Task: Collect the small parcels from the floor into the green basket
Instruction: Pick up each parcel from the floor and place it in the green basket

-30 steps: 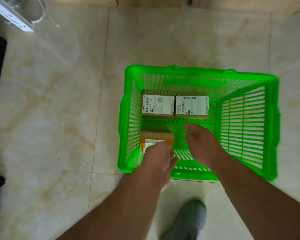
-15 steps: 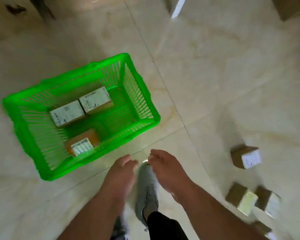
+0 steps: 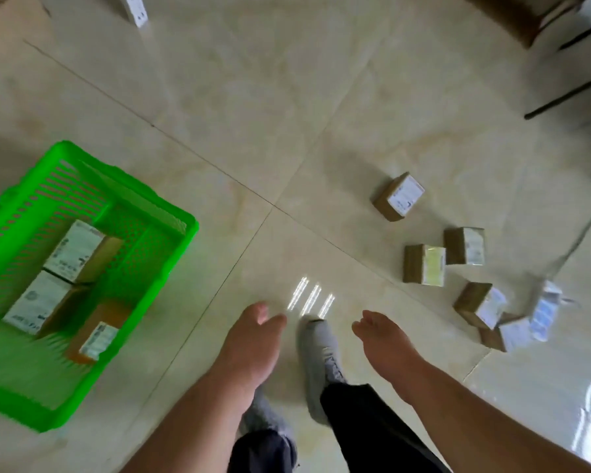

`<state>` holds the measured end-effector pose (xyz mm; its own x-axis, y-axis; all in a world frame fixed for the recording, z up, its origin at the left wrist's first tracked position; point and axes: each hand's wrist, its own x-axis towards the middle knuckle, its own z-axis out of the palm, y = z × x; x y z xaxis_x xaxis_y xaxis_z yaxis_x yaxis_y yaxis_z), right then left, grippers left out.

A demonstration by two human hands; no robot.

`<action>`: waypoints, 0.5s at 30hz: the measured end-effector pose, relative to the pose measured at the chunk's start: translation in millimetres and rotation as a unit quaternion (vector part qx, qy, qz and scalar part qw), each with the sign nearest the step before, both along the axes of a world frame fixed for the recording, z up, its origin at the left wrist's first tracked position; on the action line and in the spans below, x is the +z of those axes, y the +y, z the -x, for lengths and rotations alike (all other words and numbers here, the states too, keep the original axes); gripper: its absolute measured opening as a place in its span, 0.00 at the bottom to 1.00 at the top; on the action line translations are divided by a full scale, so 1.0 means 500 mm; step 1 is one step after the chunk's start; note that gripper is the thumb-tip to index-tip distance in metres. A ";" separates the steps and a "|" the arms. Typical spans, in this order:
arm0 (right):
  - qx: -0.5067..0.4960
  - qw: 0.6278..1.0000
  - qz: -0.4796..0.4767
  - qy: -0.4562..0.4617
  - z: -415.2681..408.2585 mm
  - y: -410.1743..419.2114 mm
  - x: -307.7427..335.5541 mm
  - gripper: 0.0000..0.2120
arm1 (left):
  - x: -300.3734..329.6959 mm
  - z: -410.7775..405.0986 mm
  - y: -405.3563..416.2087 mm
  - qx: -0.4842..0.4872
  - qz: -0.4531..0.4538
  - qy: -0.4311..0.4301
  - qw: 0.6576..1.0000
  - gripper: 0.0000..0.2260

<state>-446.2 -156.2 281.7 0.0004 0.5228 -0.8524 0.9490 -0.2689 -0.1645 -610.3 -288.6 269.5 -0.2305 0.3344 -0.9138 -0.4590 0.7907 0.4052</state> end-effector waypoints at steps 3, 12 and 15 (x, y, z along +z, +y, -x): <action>-0.052 0.998 -0.017 -0.007 -0.064 0.033 -0.003 0.20 | 0.002 -0.038 0.043 -0.031 -0.011 -0.001 0.999 0.28; -0.168 0.985 -0.027 0.021 -0.281 0.171 -0.076 0.22 | -0.026 -0.219 0.216 -0.095 0.010 0.011 0.995 0.29; -0.176 0.984 -0.030 0.017 -0.372 0.244 -0.106 0.23 | -0.031 -0.301 0.300 -0.105 0.031 0.015 0.994 0.36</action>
<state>-260.4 -34.3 228.8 0.1631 0.5441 -0.8230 0.7923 -0.5693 -0.2194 -459.7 -138.5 253.8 -0.1900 0.3217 -0.9276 -0.2698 0.8913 0.3644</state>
